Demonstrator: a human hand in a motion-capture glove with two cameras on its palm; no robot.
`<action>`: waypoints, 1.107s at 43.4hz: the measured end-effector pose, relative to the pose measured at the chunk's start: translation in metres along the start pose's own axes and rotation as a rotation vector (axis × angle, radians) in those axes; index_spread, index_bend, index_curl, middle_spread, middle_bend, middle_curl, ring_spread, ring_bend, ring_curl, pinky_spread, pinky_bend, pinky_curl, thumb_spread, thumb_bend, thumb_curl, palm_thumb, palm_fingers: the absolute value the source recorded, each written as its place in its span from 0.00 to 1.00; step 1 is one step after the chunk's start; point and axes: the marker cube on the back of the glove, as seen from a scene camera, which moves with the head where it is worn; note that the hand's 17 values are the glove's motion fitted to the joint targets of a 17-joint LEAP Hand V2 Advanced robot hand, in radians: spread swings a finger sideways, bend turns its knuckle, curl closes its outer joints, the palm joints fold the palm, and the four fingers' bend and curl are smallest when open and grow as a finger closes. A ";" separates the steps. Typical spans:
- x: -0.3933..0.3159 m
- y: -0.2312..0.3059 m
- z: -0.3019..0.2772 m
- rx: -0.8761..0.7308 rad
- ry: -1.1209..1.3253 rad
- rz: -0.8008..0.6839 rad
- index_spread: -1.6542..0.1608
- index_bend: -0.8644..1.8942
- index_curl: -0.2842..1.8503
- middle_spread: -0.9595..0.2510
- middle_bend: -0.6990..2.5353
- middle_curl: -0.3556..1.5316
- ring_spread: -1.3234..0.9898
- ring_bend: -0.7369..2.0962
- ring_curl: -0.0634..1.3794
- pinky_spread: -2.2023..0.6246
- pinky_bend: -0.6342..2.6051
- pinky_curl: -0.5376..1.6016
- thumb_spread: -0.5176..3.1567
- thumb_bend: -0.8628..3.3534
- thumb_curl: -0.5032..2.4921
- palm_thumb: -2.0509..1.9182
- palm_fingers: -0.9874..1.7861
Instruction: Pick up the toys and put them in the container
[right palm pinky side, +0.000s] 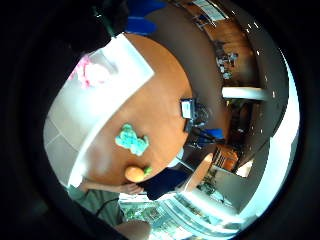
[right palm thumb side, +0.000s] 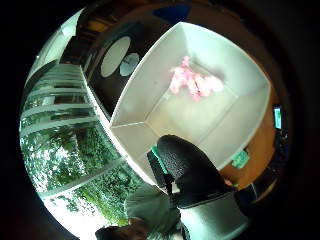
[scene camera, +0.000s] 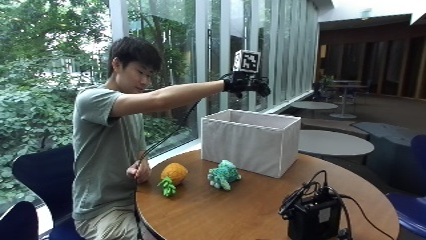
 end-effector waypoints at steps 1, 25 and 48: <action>0.009 0.007 -0.004 0.001 0.003 0.006 0.80 0.34 0.32 0.71 0.36 0.49 0.48 0.54 0.36 0.75 0.54 0.47 0.44 0.19 0.35 0.50 0.26; 0.243 0.151 0.133 -0.161 0.061 0.001 0.81 0.34 0.24 0.73 0.31 0.45 0.50 0.49 0.32 0.76 0.49 0.43 0.46 0.19 0.29 0.51 0.29; 0.161 0.098 0.317 -0.258 -0.250 0.279 0.81 0.54 0.29 0.62 0.46 0.55 0.43 0.64 0.39 0.66 0.44 0.40 0.48 0.28 0.36 0.68 0.77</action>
